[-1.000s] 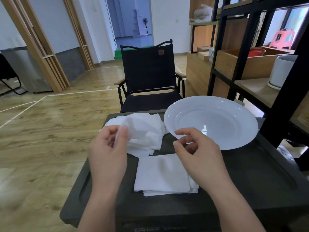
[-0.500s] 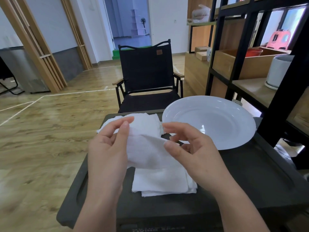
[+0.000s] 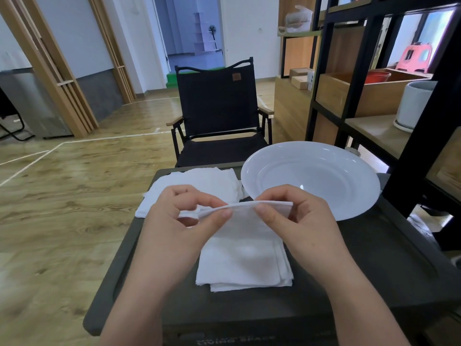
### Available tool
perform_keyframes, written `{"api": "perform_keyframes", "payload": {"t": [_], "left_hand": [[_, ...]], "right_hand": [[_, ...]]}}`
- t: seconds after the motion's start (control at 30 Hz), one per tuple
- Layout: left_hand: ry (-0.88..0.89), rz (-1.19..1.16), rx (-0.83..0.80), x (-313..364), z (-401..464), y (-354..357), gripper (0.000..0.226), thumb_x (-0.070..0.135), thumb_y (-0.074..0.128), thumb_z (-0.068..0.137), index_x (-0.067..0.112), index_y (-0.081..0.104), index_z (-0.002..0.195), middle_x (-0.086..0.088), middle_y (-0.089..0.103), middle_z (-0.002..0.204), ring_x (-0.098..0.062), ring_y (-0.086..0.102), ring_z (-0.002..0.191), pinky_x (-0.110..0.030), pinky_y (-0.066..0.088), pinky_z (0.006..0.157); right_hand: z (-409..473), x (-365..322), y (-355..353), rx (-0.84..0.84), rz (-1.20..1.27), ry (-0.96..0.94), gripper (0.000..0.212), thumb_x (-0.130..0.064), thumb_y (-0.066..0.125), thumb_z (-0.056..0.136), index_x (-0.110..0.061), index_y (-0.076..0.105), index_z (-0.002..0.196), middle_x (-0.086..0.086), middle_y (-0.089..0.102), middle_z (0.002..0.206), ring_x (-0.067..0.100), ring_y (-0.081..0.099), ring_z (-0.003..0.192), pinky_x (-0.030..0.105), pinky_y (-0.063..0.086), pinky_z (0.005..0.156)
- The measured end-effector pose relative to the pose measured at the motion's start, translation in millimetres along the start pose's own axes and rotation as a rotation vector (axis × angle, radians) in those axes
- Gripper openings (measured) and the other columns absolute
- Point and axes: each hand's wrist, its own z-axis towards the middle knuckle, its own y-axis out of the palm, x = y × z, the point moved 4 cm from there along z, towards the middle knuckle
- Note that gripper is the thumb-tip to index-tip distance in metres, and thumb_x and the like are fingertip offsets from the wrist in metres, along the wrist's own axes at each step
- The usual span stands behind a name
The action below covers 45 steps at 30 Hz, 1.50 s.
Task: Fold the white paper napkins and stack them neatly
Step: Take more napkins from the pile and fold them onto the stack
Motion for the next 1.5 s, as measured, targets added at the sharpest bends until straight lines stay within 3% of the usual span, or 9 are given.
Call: {"api": "perform_keyframes", "payload": {"t": [0.1,0.27,0.5,0.63,0.77,0.9,1.1,1.27,1.5], "left_hand": [[-0.046,-0.066,-0.073,1.0,-1.6,2.8,0.007,0.027,0.072,0.079,0.032,0.069,0.076,0.022,0.063,0.107,0.003,0.062,0.092,-0.008,0.043,0.066],[-0.290,-0.144,-0.143,-11.5,-2.9,7.8,0.013,0.020,0.064,0.089,0.028,0.062,0.099,0.000,0.075,0.077,-0.020,0.069,0.072,-0.032,0.052,0.066],[-0.347,0.271,-0.055,-46.0,2.7,12.5,0.024,0.027,0.069,0.083,0.034,0.057,0.103,0.005,0.053,0.066,-0.011,0.051,0.059,-0.023,0.033,0.052],[-0.349,0.412,-0.063,-53.2,3.4,14.2,0.029,0.031,0.070,0.082,0.031,0.055,0.107,0.008,0.058,0.071,-0.005,0.056,0.068,-0.023,0.036,0.052],[-0.316,0.649,0.028,-48.5,3.9,-0.4,0.018,0.041,0.059,0.088,0.024,0.056,0.090,0.011,0.063,0.074,-0.005,0.057,0.073,-0.027,0.040,0.058],[-0.354,0.949,-0.021,-52.0,1.6,-3.9,0.049,0.048,0.036,0.097,0.014,0.045,0.063,0.000,0.054,0.065,-0.020,0.054,0.066,-0.031,0.032,0.054],[-0.387,1.045,-0.186,-64.1,-0.7,23.3,0.058,0.050,0.015,0.100,0.019,0.061,0.082,0.002,0.060,0.081,-0.019,0.053,0.077,-0.028,0.037,0.066],[-0.328,1.021,-0.175,-58.0,-1.9,32.3,0.057,0.049,0.016,0.100,0.016,0.051,0.069,0.001,0.058,0.075,-0.019,0.054,0.071,-0.028,0.036,0.061],[-0.148,0.907,0.205,-56.2,18.1,3.4,0.036,0.038,0.035,0.100,0.015,0.057,0.084,-0.001,0.056,0.082,-0.024,0.053,0.078,-0.031,0.035,0.060]], "right_hand": [[-2.1,3.0,2.1,-0.133,0.093,0.139,0.009,-0.025,0.069,0.086,-0.027,0.076,0.091,-0.010,0.078,0.092,0.005,0.073,0.089,0.028,0.058,0.082],[-5.0,10.0,0.3,-0.148,0.079,0.344,0.023,-0.031,0.059,0.095,-0.017,0.077,0.089,-0.006,0.079,0.088,0.010,0.075,0.083,0.031,0.057,0.080],[-4.9,28.2,3.4,-0.123,-0.484,0.412,0.041,-0.035,0.062,0.087,0.000,0.056,0.067,0.021,0.053,0.065,0.016,0.045,0.054,0.027,0.037,0.055],[-5.6,24.7,1.8,-0.027,-0.672,0.365,0.033,-0.038,0.065,0.086,-0.006,0.074,0.087,0.006,0.073,0.076,0.019,0.067,0.068,0.032,0.056,0.068],[-6.1,19.3,-14.7,0.031,-0.785,0.384,0.038,-0.043,0.059,0.087,-0.010,0.074,0.078,0.009,0.074,0.074,0.021,0.058,0.054,0.034,0.056,0.061],[-6.5,25.6,-23.6,-0.004,-0.844,0.464,0.047,-0.041,0.053,0.091,0.000,0.064,0.070,0.011,0.071,0.068,0.019,0.046,0.049,0.028,0.045,0.050],[-7.3,28.2,-15.0,-0.078,-0.837,0.479,0.045,-0.032,0.050,0.093,-0.013,0.038,0.054,0.002,0.047,0.053,0.017,0.036,0.045,0.025,0.028,0.044],[-6.7,28.0,-14.9,-0.103,-0.826,0.473,0.041,-0.031,0.052,0.091,-0.013,0.046,0.056,0.004,0.049,0.054,0.018,0.038,0.046,0.023,0.030,0.043],[-4.7,29.0,-19.7,-0.009,-0.788,0.444,0.043,-0.039,0.053,0.091,-0.001,0.068,0.079,0.013,0.075,0.086,0.019,0.047,0.053,0.025,0.039,0.052]]}}
